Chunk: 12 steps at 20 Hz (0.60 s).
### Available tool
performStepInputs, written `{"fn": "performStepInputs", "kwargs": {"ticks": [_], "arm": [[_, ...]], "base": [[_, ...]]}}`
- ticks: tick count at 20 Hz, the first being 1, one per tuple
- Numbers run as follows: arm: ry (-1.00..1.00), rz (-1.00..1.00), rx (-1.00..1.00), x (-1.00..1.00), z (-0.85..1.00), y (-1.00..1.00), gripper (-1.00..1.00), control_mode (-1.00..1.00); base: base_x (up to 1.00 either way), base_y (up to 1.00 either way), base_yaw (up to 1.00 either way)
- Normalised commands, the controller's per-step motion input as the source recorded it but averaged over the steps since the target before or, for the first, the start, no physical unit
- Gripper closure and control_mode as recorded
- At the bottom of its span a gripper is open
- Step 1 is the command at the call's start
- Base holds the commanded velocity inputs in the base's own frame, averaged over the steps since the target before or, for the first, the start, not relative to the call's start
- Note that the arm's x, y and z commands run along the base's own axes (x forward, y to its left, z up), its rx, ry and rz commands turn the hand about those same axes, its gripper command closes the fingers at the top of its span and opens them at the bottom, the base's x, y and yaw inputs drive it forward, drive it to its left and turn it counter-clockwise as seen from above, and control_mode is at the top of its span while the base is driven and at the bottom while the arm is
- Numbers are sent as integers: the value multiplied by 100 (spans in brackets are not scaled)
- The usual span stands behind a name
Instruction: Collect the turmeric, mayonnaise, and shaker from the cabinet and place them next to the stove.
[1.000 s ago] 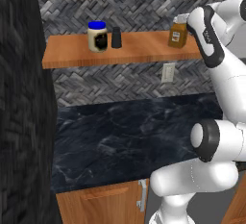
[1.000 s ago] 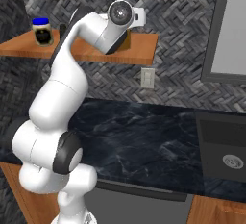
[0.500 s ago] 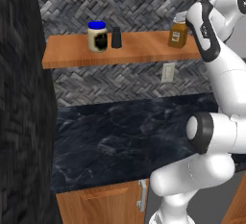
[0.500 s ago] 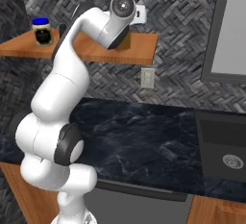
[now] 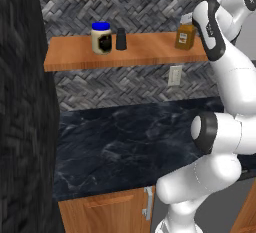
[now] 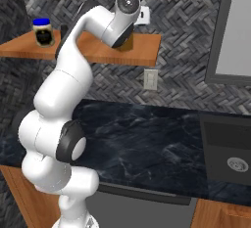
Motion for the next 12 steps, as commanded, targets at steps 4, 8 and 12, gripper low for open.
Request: {"fn": "performStepInputs", "kwargs": {"ticks": [4,8,12], "arm": [[6,1,0,9,-10,0,-100,-100],[1,1,0,1,0,0,-100,-100],[0,1,0,0,0,0,-100,-100]], "base": [[0,0,0],[0,0,0],[0,0,0]]}}
